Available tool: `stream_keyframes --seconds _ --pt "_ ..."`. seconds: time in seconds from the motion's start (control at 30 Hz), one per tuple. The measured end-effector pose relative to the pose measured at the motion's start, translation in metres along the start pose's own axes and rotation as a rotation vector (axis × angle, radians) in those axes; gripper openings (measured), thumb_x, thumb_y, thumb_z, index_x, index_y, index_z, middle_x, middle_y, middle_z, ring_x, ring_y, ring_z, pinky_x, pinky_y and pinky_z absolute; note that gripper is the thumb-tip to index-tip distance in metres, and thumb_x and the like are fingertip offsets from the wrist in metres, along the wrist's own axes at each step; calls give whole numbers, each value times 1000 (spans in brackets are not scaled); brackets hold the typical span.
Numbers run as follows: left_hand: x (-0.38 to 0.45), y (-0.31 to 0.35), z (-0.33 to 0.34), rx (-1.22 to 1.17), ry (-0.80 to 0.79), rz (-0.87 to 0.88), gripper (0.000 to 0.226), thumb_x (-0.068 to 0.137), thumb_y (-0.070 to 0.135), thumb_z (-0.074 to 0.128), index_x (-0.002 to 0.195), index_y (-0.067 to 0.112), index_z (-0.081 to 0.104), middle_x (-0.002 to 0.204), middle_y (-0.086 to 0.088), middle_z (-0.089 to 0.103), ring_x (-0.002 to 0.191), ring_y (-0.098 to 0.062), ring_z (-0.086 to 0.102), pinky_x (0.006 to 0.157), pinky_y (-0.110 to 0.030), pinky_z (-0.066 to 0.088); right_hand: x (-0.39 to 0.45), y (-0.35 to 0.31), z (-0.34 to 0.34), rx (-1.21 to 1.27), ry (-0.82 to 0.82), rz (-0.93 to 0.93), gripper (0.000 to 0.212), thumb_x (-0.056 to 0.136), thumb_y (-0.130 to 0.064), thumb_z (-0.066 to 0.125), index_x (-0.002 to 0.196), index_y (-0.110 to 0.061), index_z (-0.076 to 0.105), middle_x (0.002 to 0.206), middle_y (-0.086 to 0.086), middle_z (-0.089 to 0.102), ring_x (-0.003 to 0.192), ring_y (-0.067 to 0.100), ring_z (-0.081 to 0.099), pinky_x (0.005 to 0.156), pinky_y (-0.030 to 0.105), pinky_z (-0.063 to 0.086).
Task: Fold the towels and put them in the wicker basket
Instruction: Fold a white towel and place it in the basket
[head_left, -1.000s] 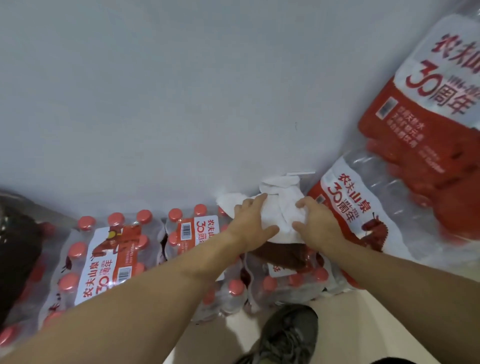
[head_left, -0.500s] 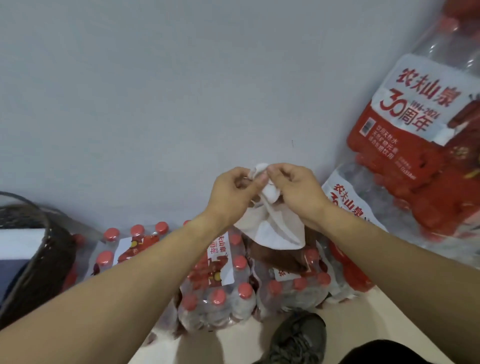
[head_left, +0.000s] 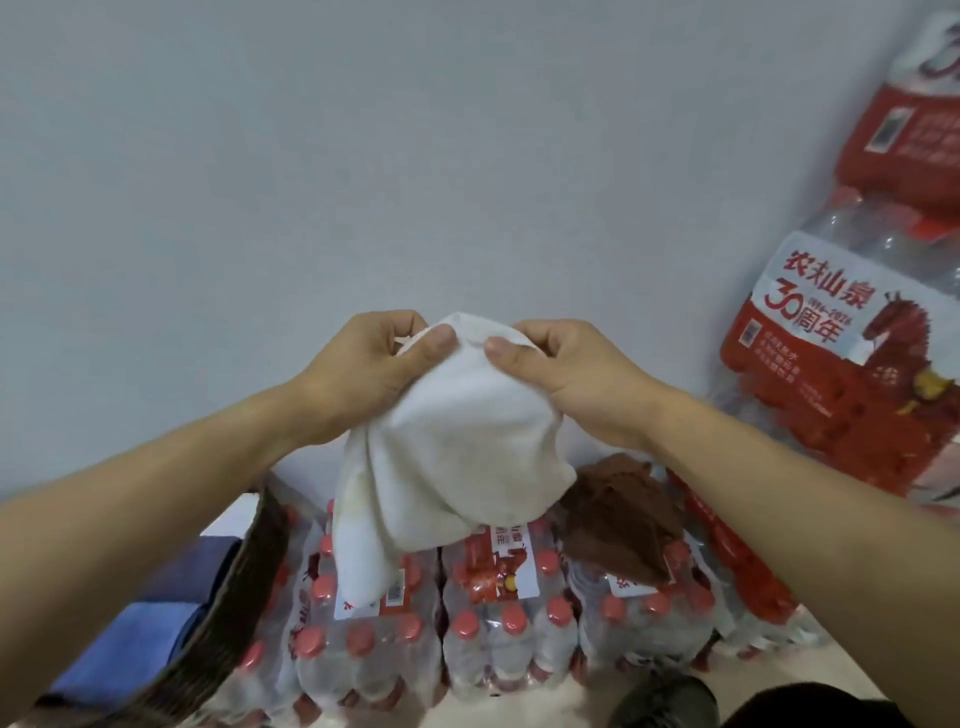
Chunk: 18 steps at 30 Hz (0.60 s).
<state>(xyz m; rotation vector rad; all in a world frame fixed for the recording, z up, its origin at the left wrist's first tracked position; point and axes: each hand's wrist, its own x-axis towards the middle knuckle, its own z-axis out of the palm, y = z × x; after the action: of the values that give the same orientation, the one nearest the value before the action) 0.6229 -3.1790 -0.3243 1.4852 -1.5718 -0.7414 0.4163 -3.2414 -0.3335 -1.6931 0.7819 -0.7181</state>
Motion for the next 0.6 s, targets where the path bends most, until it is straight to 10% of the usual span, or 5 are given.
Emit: stream_keyframes --seconds 0.33,0.47,0.6 --pt "-48 -47 -75 28 -399 -153 31 87 46 64 92 18 75 88 -3 76 78 -16 72 64 -19 53 13 -7 50 61 -6 -5 84 92 -57 52 97 26 42 93 12 46 83 27 40 73 41 31" --pt "-67 -81 -76 -180 -160 -202 36 93 41 52 95 11 72 93 -11 75 82 -20 70 69 -30 55 23 14 72 -20 -113 31 66 88 -58 57 95 8 59 84 11 55 73 24 51 70 36 44" --pt "-65 -90 -83 -197 84 -190 57 89 52 51 88 -3 64 81 -12 70 70 -24 63 66 -34 49 30 58 89 -239 -374 208 47 76 -46 78 117 -27 66 115 -6 67 103 5 64 92 23 51"
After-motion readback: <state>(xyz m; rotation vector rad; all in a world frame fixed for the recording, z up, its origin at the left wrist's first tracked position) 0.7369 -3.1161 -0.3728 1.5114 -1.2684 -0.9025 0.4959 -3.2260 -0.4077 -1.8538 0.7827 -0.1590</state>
